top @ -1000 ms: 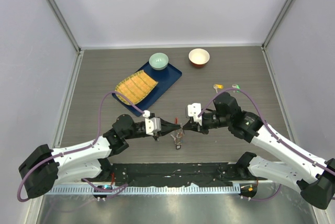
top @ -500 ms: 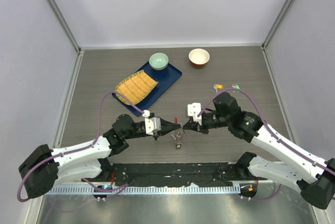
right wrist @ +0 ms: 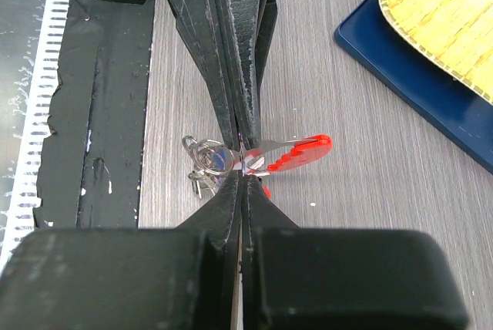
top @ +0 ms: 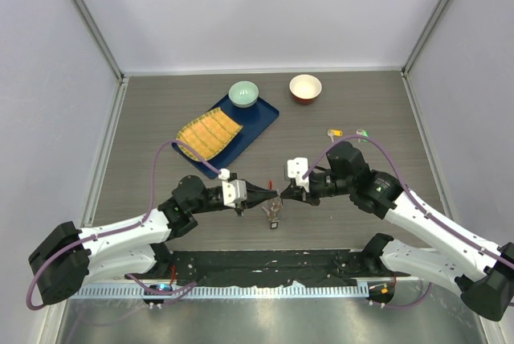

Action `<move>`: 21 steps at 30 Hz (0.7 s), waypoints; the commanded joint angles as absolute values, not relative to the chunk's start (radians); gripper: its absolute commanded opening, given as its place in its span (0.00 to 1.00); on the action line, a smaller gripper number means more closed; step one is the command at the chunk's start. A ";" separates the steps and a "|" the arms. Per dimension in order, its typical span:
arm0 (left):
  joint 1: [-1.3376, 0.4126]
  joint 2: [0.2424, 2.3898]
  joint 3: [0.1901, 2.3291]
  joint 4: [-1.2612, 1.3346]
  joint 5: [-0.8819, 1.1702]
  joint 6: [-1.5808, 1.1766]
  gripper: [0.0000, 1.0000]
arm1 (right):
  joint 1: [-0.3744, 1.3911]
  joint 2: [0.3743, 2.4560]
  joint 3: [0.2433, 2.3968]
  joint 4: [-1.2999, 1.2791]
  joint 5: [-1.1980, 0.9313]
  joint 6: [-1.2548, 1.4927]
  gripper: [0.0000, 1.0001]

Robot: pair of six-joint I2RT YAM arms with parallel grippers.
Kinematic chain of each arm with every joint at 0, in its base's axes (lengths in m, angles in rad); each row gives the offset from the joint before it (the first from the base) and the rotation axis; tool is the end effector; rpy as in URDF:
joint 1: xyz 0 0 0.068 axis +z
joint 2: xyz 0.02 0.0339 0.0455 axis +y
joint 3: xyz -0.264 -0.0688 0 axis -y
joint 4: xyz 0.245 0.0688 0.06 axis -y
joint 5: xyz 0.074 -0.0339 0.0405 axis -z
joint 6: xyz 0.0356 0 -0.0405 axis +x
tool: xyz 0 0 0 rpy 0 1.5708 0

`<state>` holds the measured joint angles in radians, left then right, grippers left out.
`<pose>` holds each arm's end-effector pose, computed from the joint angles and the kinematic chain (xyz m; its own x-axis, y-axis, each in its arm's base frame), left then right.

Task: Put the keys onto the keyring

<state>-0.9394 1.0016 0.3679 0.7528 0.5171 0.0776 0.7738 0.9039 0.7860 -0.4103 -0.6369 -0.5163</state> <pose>0.1126 -0.1838 0.2516 0.1468 -0.0866 -0.9854 0.9830 0.1240 0.1355 0.1252 0.1519 0.3000 0.1452 -0.4130 -0.8991 -0.9861 0.0140 -0.1657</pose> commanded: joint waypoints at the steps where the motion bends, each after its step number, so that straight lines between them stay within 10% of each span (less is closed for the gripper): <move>1: -0.934 0.999 0.405 0.847 0.523 0.066 0.00 | 0.772 0.900 0.793 -0.357 -0.644 -0.502 0.01; 21: -0.936 1.011 0.408 0.830 0.514 0.072 0.00 | 0.772 0.871 0.801 -0.350 -0.683 -0.500 0.01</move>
<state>-0.9394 1.0061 0.3683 0.7662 0.5171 0.0769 0.7727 0.8997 0.7860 -0.4042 -0.6430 -0.5159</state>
